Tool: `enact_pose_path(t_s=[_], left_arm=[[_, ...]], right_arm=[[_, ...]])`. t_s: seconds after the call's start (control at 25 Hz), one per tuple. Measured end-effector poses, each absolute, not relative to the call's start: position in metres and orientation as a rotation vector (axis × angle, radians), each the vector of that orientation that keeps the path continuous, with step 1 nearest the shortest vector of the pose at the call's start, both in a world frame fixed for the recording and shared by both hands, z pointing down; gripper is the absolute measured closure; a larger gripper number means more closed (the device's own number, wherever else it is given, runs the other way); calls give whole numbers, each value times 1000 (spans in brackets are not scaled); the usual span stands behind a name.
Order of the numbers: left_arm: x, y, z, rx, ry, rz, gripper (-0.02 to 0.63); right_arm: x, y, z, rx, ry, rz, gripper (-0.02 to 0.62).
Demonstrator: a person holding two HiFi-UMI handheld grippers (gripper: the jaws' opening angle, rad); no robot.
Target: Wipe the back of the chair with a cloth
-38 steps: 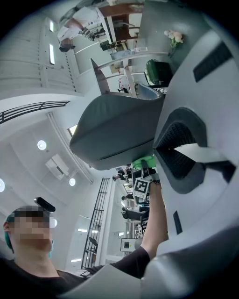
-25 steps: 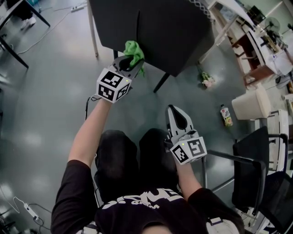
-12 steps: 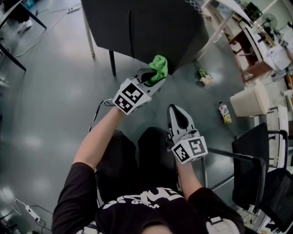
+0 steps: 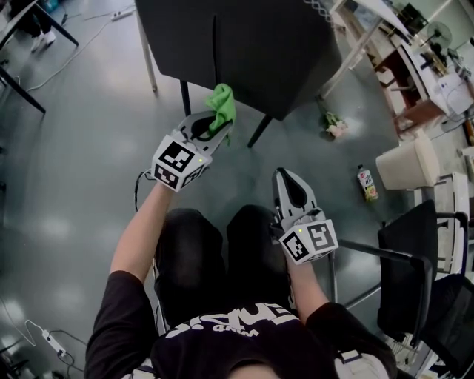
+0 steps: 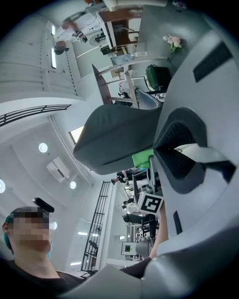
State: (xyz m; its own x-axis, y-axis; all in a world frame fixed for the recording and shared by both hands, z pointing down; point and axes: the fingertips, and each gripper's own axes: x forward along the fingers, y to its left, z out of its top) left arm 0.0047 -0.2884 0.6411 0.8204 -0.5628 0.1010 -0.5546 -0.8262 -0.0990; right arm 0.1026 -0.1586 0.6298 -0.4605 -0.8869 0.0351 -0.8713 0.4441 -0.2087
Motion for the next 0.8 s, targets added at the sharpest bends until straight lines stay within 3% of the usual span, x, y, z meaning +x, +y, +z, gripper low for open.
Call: enact_pose_path(t_s=[0.44,0.8], left_arm=[[-190,-366,660,-2711,1543,-229,541],[-227,-409,681,-2673,1731,-257,541]], right_arm=[[91,-161,626,-1561,2622,-302,598],[91,-159,627,-1585,2604,-306,598]])
